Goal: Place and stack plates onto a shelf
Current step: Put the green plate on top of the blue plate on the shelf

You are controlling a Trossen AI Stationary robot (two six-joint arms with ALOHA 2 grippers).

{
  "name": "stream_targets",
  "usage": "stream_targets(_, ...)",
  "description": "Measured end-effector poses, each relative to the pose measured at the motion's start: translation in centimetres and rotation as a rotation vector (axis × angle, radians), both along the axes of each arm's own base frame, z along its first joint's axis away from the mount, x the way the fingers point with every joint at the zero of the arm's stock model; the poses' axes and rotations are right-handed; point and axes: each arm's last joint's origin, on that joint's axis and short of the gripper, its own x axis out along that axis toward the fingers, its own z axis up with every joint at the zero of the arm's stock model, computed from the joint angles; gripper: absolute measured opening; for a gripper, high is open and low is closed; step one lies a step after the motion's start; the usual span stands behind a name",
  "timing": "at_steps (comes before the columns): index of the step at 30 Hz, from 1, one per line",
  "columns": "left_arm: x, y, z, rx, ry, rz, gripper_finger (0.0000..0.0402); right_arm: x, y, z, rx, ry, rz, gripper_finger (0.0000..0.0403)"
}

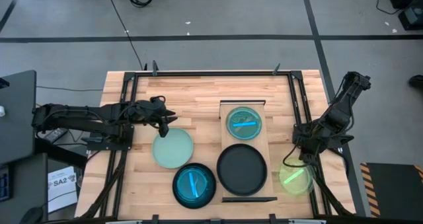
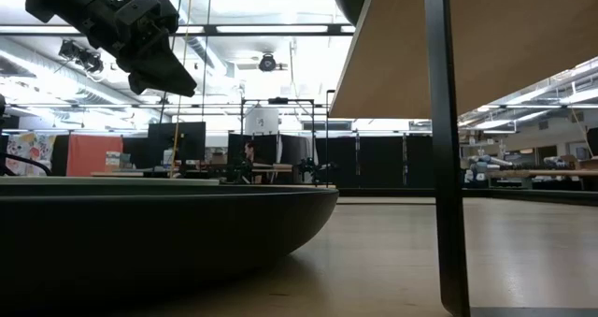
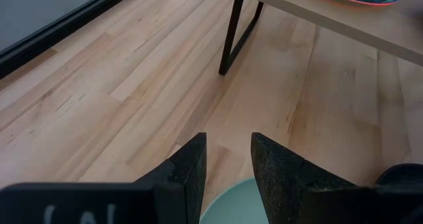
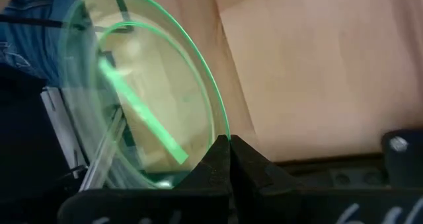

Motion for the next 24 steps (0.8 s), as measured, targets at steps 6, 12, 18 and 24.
stream_targets(6,0.0,0.0,0.0,0.0,0.0,0.0,0.0126,-0.6,-0.8,2.4,-0.025,0.015,-0.009,0.0005)
stream_targets(12,0.0,0.0,0.0,0.0,0.0,0.0,0.0126,-1.5,-2.2,5.6,-0.094,-0.036,-0.06,0.0005)
stream_targets(18,0.0,0.0,0.0,0.0,0.0,0.0,0.0126,-2.0,-3.5,9.1,-0.137,-0.202,-0.154,0.0005)
stream_targets(24,0.0,0.0,0.0,0.001,0.0,0.0,0.0126,-1.9,-4.4,11.0,-0.202,-0.388,-0.323,0.0005)
